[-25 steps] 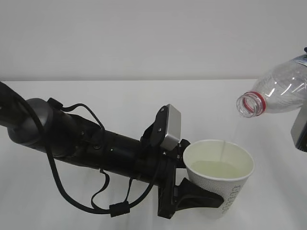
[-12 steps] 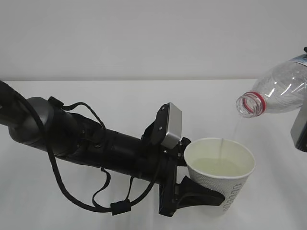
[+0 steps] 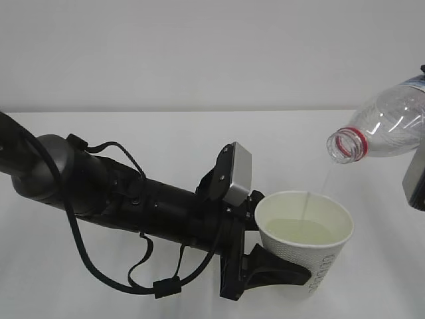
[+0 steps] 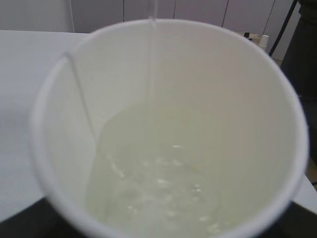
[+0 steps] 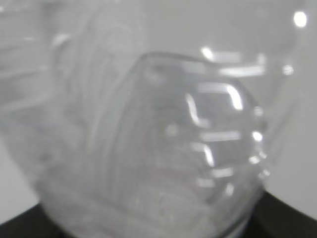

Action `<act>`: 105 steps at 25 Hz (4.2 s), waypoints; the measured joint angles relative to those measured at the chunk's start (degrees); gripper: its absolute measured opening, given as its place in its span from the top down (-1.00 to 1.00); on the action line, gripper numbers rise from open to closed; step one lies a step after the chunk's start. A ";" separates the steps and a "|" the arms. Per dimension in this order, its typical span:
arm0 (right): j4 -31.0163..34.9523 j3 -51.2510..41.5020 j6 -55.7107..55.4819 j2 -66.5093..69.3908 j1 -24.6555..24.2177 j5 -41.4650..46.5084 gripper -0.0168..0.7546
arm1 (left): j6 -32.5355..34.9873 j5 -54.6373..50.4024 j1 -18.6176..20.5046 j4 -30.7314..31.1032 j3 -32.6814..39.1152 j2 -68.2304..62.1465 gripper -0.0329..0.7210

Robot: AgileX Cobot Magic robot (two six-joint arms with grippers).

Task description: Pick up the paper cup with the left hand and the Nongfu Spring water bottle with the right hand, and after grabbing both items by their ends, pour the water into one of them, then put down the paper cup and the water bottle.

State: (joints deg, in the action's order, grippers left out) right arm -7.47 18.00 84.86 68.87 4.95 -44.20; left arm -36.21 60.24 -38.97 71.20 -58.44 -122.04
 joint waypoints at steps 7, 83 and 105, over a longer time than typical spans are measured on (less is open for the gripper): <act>0.00 0.00 0.00 0.00 0.00 0.00 -0.21 | 0.00 0.00 0.00 0.00 0.00 0.00 -0.46; 0.21 0.00 -81.11 0.00 0.00 -2.81 -0.21 | 0.00 0.30 0.00 -4.91 0.00 0.00 -0.46; 0.78 -0.56 -87.43 12.18 0.00 -4.88 -0.21 | 0.00 0.30 0.00 -5.12 0.00 0.00 -0.45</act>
State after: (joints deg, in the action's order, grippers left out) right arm -6.69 17.44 -2.57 81.05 4.95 -49.08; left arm -36.21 60.54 -38.97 66.07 -58.44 -122.04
